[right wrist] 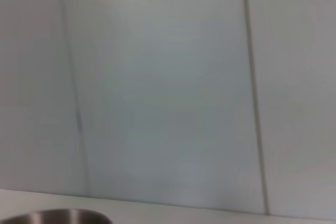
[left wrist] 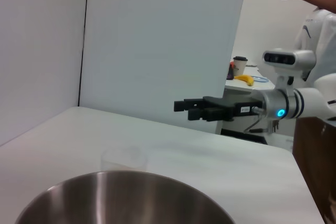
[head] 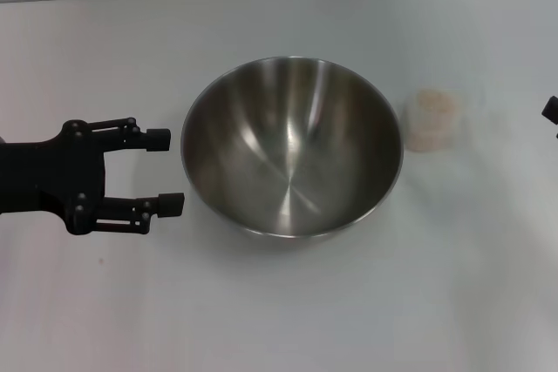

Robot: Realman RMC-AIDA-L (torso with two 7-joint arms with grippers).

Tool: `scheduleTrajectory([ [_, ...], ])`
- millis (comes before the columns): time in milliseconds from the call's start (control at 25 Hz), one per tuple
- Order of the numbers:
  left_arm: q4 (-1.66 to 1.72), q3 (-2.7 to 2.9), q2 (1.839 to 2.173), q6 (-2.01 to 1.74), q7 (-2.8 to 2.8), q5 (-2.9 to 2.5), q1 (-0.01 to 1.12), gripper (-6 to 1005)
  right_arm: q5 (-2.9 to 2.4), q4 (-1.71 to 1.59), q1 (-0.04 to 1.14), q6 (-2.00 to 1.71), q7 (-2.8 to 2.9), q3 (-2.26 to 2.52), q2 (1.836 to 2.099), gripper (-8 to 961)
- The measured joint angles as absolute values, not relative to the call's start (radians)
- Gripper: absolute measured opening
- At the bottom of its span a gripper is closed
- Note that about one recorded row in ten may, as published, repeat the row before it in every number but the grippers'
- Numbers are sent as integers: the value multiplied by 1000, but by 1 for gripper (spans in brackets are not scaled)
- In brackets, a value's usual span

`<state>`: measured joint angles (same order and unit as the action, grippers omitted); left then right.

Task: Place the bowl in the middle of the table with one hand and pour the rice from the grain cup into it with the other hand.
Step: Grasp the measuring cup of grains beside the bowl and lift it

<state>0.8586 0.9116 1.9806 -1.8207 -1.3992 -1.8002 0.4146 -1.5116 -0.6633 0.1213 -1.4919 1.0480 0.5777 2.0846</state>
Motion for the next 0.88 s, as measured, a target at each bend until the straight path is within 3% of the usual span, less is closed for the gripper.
scheduleTrajectory([
  [880, 853, 860, 1987, -1847, -1397, -1799, 405, 846, -1531, -464, 271, -1231, 882, 596, 2082, 724],
])
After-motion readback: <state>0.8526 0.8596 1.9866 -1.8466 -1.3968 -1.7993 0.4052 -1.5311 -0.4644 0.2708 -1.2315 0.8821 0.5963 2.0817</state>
